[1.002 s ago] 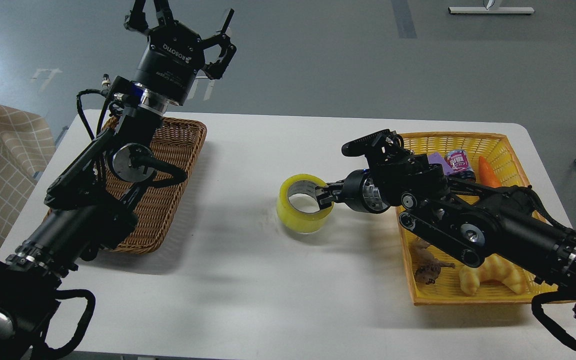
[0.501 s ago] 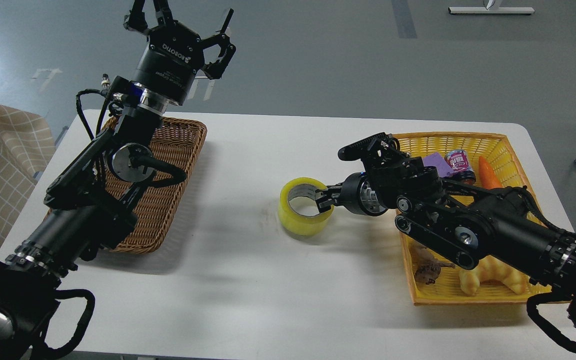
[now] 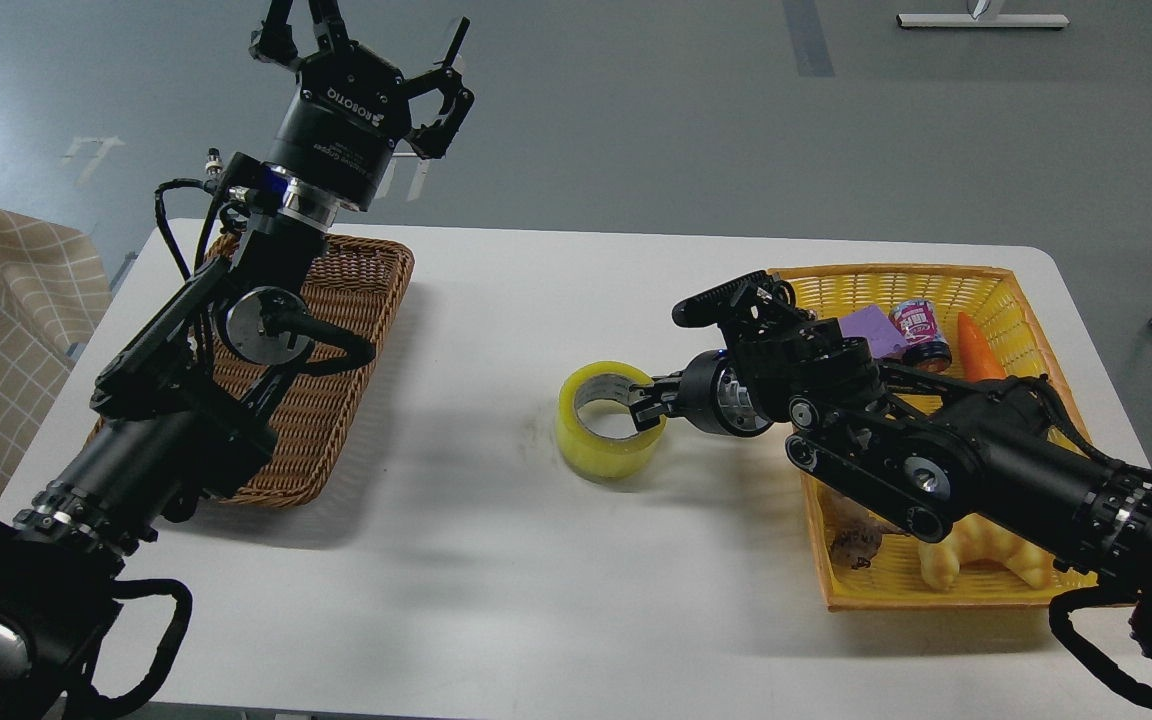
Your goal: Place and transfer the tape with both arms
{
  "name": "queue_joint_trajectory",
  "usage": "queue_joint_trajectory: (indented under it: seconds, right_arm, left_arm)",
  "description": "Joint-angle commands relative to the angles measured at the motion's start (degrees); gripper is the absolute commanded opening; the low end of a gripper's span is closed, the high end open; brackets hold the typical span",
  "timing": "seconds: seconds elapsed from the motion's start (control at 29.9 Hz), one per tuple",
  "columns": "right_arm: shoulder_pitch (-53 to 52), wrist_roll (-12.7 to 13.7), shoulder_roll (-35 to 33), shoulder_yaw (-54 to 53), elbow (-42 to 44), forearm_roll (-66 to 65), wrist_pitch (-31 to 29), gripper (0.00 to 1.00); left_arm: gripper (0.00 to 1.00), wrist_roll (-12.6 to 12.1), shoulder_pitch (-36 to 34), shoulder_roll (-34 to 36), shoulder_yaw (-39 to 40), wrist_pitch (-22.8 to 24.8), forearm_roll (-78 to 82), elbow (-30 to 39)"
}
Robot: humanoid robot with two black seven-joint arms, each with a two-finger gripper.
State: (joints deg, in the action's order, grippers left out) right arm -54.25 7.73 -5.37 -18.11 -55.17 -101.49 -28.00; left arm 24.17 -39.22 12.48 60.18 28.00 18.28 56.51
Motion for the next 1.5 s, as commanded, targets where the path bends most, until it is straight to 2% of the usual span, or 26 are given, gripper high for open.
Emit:
queue_joint_trajectory:
  seconds: [0.0,0.03,0.07,0.1,0.23,0.53,0.67,0.77,1.07,1.2,1.4,1.47]
  right_arm:
    - [0.3,-0.1,-0.1,-0.3,0.1,0.2,0.0,0.67]
    - [0.4,-0.1,-0.1,-0.6,0.1,0.3,0.0,0.85]
    - [0.5,0.0,0.0,-0.7,0.1,0.4,0.0,0.94]
    - [0.5,0.0,-0.1,-0.8,0.1,0.8,0.0,0.96]
    - [-0.2,-0.2,-0.1,-1.1,0.0,1.1,0.0,0.97]
    - [-0.8,-0.2,-3.4,-12.6,-1.8,1.1,0.0,1.00]
    - [-0.6,-0.2,-8.2,-18.8,-7.2,1.2,0.0,1.00]
    - [1.3,-0.4,-9.1,-24.4,-9.7,2.8,0.0,1.00]
    - [7.7,-0.4,-9.7,-51.4,-11.9,15.8,0.0,1.00]
    - [9.2,-0.4,-9.6,-58.8,-12.1,22.6,0.0,1.00]
    - [11.3,-0.9,-9.5,-67.8,-11.4,38.2,0.0,1.00]
    - [14.4,-0.9,-8.6,-72.3,-10.6,47.8,0.0,1.00]
  left_arm:
    - [0.98,0.0,0.0,0.0,0.0,0.0,0.0,0.0]
    - [0.98,0.0,0.0,0.0,0.0,0.0,0.0,0.0]
    - [0.98,0.0,0.0,0.0,0.0,0.0,0.0,0.0]
    - [0.98,0.0,0.0,0.0,0.0,0.0,0.0,0.0]
    - [0.98,0.0,0.0,0.2,0.0,0.0,0.0,0.0]
    - [0.98,0.0,0.0,0.5,0.1,0.0,0.0,0.0]
    - [0.98,0.0,0.0,0.5,0.0,0.0,0.0,0.0]
    - [0.98,0.0,-0.1,0.5,-0.1,0.0,0.0,0.0]
    - [0.98,0.0,0.0,1.1,-0.6,0.0,0.0,0.0]
    - [0.98,0.0,0.0,1.1,-0.8,0.0,0.0,0.0]
    - [0.98,-0.3,0.0,1.1,-0.8,0.0,0.1,0.0]
    - [0.98,-0.5,0.0,1.1,-0.9,0.0,0.0,0.0]
